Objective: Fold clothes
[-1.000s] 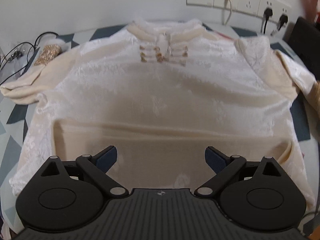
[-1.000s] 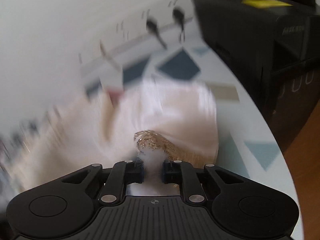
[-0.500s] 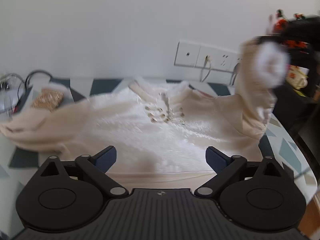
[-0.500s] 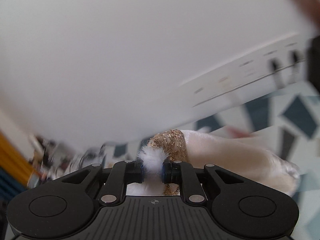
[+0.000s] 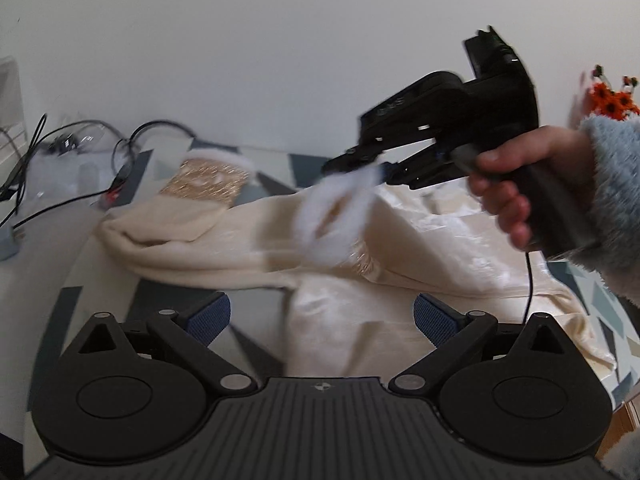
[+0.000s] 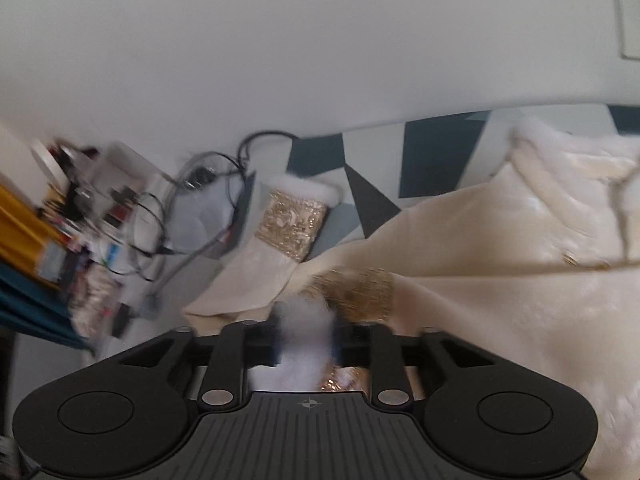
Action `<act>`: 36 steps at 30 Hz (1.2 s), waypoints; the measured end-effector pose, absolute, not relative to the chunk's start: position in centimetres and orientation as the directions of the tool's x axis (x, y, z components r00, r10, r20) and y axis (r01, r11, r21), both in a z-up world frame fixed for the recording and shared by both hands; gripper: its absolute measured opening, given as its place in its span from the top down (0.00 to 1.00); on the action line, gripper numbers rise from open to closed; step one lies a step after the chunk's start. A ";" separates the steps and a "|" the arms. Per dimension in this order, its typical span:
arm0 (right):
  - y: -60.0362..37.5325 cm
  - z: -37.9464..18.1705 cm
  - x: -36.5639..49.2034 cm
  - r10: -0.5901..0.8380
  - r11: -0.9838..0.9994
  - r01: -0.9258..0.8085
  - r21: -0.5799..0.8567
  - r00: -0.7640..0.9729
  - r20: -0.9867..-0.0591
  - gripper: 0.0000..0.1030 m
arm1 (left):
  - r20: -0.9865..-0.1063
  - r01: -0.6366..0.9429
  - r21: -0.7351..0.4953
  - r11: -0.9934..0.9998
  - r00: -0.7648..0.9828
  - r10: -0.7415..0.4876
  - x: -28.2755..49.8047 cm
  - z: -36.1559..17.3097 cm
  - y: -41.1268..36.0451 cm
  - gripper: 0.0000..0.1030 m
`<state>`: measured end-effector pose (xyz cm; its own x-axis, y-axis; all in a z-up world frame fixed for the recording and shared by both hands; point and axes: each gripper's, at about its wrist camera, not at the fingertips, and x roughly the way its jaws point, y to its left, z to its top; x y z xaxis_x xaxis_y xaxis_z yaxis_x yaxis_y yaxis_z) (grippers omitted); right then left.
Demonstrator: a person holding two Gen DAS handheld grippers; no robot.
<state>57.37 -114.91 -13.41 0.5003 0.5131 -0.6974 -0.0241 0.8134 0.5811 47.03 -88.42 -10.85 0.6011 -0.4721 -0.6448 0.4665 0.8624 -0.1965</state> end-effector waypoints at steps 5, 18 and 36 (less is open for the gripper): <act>-114.3 -13.5 57.2 0.456 0.845 -0.018 0.534 0.546 -0.703 0.56 | -0.671 0.452 -0.205 0.868 0.581 -0.461 50.0 -12.5 -88.3 0.03; -136.4 -14.2 39.2 -0.040 0.709 0.532 0.464 0.687 -0.726 0.50 | -0.752 0.315 -0.363 0.877 0.457 -0.475 58.0 -15.4 -92.9 0.03; -143.6 -17.2 51.7 -0.150 0.780 0.566 0.265 0.581 -0.800 0.31 | -0.808 0.245 -0.181 0.953 0.516 -0.286 59.1 -14.3 -97.0 0.74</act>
